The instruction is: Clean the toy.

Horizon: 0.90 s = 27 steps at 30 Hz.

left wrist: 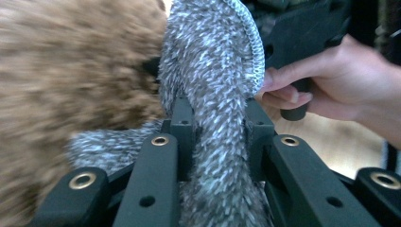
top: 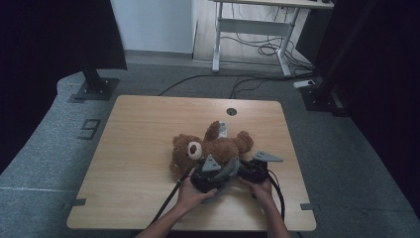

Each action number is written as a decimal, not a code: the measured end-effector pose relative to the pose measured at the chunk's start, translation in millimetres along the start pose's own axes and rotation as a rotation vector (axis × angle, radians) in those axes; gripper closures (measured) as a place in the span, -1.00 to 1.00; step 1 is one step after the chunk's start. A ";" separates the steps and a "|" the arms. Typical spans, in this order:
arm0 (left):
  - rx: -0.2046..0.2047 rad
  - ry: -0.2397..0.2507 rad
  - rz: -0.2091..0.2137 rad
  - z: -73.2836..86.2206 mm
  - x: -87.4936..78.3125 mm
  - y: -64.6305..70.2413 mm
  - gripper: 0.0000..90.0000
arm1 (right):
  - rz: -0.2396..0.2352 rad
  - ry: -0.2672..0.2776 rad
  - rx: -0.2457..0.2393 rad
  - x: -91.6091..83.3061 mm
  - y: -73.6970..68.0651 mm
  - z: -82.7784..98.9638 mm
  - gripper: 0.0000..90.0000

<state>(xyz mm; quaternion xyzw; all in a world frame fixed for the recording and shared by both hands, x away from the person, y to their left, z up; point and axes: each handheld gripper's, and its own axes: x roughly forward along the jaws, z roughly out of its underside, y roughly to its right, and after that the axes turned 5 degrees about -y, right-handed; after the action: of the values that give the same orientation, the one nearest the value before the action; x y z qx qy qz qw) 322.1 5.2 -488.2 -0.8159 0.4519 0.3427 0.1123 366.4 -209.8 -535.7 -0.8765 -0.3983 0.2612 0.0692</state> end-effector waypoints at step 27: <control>-0.143 0.053 -0.118 62.1 -70.9 -69.8 0.58 | -0.033 0.008 -0.007 -0.5 3.4 1.8 0.42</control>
<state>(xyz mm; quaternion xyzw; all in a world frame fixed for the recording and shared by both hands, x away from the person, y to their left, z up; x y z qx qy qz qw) 325.3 122.2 -496.2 -0.8559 0.3802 0.3450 0.0616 367.5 -212.6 -538.1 -0.8710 -0.4134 0.2554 0.0722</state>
